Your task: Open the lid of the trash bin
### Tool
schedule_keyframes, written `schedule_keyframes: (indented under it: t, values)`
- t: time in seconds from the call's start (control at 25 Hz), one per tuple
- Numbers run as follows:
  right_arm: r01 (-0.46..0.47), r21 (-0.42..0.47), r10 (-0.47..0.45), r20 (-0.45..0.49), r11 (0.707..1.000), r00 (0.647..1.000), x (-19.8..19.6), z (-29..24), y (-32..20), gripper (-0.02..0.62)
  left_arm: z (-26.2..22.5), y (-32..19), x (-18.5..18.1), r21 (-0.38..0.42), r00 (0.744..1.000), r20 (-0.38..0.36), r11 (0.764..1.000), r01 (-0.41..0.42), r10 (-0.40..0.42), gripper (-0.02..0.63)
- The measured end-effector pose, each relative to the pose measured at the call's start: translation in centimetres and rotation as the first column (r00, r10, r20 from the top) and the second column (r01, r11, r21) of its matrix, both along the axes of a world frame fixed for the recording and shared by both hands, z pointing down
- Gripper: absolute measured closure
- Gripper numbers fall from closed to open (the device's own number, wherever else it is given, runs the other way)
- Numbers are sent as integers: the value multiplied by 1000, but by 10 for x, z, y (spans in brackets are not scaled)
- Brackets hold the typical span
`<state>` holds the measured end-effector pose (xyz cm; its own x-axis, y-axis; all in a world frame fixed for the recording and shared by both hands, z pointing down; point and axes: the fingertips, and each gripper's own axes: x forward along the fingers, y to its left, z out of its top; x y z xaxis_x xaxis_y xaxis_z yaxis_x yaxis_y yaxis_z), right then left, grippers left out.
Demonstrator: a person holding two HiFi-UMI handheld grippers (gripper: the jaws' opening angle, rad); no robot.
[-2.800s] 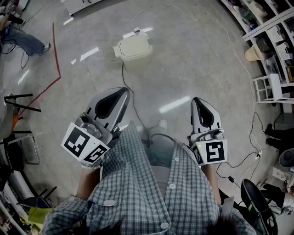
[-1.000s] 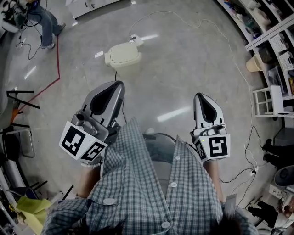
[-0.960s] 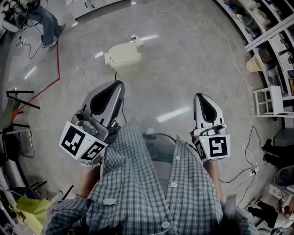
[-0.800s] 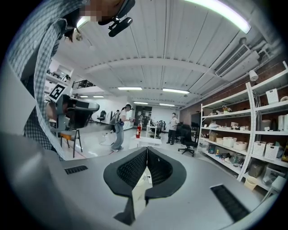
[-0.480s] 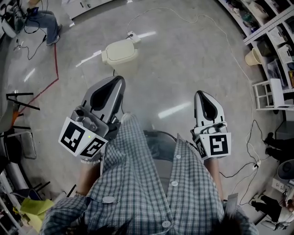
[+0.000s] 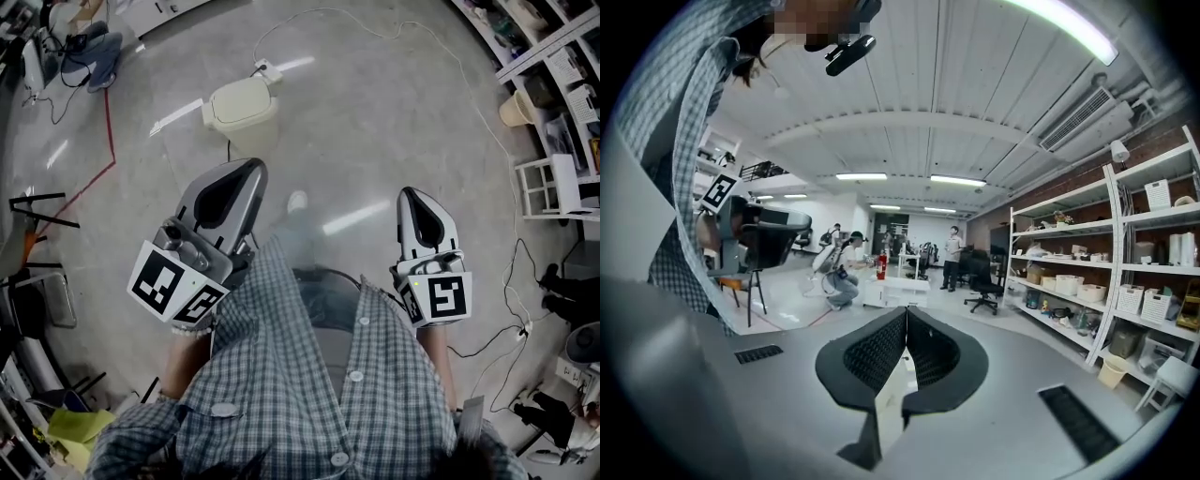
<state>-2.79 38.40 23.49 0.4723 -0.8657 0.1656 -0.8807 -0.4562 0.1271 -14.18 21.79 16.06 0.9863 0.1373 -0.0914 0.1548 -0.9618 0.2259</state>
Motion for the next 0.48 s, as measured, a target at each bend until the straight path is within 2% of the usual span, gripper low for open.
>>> schedule_keyframes:
  t: [0.48]
  values:
    - [-39,-29,40,22,999,999,56,0,-37,575,1,-50,65,-23,999,25,999,-32,33,607]
